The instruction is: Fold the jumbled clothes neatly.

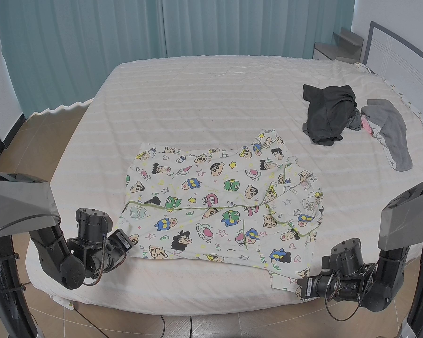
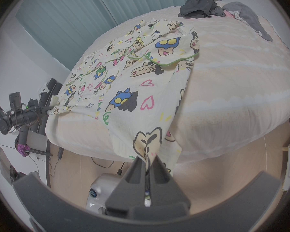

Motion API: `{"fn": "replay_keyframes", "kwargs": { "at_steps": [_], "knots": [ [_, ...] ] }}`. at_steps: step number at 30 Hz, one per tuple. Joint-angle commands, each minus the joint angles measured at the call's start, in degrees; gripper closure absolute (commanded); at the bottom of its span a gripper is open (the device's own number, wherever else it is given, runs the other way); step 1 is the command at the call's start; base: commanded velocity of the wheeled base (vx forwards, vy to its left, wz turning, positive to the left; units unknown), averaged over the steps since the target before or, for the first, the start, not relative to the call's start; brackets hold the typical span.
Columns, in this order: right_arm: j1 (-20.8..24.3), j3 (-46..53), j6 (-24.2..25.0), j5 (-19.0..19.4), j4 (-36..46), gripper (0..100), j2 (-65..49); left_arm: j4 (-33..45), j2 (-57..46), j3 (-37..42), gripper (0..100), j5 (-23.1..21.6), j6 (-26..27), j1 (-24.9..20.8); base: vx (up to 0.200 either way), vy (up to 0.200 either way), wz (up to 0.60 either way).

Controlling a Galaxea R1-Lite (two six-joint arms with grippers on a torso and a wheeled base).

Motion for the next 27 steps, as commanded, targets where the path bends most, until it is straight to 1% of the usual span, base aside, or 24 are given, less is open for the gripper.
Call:
{"fn": "replay_keyframes", "kwargs": {
  "at_steps": [1, 4, 7, 10, 15, 21, 27],
  "knots": [
    [-0.17, 1.62, 0.06, 0.81, -0.02, 100, -2.3, 1.8, -2.09, 1.03, 100, 0.02, 0.34, -0.49, 0.0, 0.0, 0.0],
    [-0.34, 2.41, 0.06, 0.9, -0.1, 100, -2.48, 4.0, -2.18, 1.21, 100, 0.02, 0.43, -1.02, 0.0, 0.0, 0.0],
    [-0.87, 3.73, 0.06, 2.31, -0.19, 100, -3.27, 6.55, -2.18, 2.0, 100, 0.1, 1.05, -1.89, 0.0, 0.0, 0.0],
    [-0.96, 5.4, -0.12, 3.63, -0.63, 100, -4.24, 6.9, -2.18, 2.7, 100, 0.19, 1.66, -2.16, 0.0, 0.0, 0.0],
    [-0.87, 7.6, -0.29, 3.8, -1.16, 100, -4.41, 6.9, -2.18, 4.73, 100, 0.19, 1.84, -3.3, 0.0, 0.0, 0.0],
    [-0.7, 9.79, -0.56, 4.51, -1.51, 100, -4.59, 6.81, -2.18, 7.19, 100, 0.19, 2.54, -3.39, 0.0, 0.0, 0.0],
    [-0.34, 10.06, -0.12, 4.86, -1.34, 100, -4.68, 6.9, -2.18, 9.03, 100, 0.28, 2.54, -3.92, 0.0, 0.0, 0.0]
  ]
}}
